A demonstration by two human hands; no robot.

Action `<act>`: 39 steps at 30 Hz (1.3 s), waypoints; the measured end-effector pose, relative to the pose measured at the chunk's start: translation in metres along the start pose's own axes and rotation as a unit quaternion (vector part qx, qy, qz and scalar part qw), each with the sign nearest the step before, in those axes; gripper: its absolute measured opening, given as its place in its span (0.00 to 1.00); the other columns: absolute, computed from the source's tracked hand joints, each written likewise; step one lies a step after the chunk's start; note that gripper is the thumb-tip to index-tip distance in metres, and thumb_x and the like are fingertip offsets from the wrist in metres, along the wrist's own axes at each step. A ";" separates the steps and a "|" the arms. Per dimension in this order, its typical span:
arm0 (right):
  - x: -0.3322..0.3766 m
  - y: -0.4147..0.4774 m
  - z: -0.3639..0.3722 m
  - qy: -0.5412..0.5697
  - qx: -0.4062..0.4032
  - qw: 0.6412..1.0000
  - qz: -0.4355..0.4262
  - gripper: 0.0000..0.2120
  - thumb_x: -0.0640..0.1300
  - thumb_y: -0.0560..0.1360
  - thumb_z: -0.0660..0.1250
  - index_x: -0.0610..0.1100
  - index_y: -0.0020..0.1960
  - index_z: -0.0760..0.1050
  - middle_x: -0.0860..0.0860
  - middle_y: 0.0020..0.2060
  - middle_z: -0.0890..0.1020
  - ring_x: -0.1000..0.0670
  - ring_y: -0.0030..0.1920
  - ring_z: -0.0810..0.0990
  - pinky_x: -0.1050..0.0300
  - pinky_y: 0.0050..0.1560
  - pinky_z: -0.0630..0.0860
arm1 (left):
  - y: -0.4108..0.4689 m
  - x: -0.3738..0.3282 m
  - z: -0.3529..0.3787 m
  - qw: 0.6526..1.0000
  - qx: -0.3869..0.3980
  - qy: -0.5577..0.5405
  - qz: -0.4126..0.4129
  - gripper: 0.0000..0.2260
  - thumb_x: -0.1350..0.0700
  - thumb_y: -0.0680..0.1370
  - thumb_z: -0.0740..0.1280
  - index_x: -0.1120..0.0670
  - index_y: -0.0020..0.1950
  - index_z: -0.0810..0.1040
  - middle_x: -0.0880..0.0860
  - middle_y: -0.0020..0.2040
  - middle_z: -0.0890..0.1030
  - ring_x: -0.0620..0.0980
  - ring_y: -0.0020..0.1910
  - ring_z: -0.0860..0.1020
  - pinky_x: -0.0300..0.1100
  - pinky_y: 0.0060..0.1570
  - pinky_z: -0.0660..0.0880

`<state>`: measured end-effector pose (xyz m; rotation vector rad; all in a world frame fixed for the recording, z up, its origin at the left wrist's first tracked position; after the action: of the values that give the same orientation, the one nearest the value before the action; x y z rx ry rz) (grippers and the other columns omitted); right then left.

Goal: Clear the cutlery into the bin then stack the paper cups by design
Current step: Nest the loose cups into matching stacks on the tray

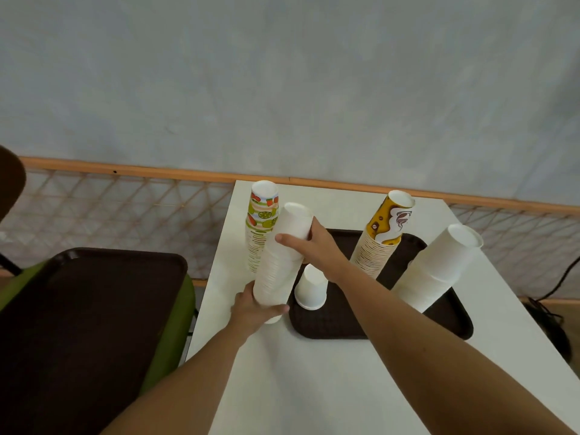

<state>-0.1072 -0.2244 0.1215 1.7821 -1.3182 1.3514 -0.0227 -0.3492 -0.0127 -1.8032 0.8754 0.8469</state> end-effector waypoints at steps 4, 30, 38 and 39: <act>0.001 -0.001 0.003 0.011 -0.004 1.000 0.026 0.32 0.54 0.69 0.73 0.49 0.68 0.64 0.50 0.61 0.75 0.47 0.60 0.75 0.45 0.55 0.79 | -0.011 0.003 -0.009 1.000 0.005 0.011 0.000 0.53 0.34 0.47 0.75 0.47 0.69 0.64 0.50 0.63 0.72 0.55 0.64 0.71 0.54 0.64 0.71; 0.063 -0.022 -0.008 -0.023 -0.005 0.999 -0.024 0.36 0.51 0.64 0.77 0.47 0.67 0.65 0.50 0.59 0.75 0.49 0.58 0.75 0.54 0.52 0.75 | -0.061 -0.029 -0.015 0.990 0.084 -0.084 0.080 0.32 0.52 0.67 0.76 0.47 0.68 0.66 0.48 0.61 0.75 0.50 0.59 0.73 0.44 0.57 0.70; 0.081 -0.024 -0.021 -0.013 -0.002 0.999 -0.037 0.34 0.50 0.66 0.76 0.46 0.67 0.65 0.50 0.57 0.74 0.50 0.56 0.74 0.54 0.51 0.75 | -0.065 -0.044 -0.017 0.985 0.082 -0.102 0.109 0.34 0.55 0.68 0.76 0.46 0.68 0.62 0.49 0.64 0.73 0.51 0.62 0.71 0.47 0.61 0.70; 0.084 -0.023 -0.022 -0.012 0.000 0.999 -0.042 0.34 0.49 0.67 0.76 0.46 0.67 0.64 0.50 0.57 0.74 0.49 0.56 0.74 0.54 0.51 0.75 | -0.065 -0.046 -0.016 0.986 0.076 -0.098 0.107 0.35 0.54 0.68 0.76 0.46 0.69 0.61 0.49 0.64 0.72 0.51 0.63 0.71 0.49 0.63 0.70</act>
<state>-0.0932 -0.2284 0.2101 1.8382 -1.2418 1.2885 0.0118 -0.3339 0.0594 -1.4843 0.9892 1.0456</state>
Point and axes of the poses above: each hand's wrist, its own y-axis towards the middle knuckle, its own z-axis out of the palm, x = y × z, the point moved 1 cm from there along y, towards the middle knuckle
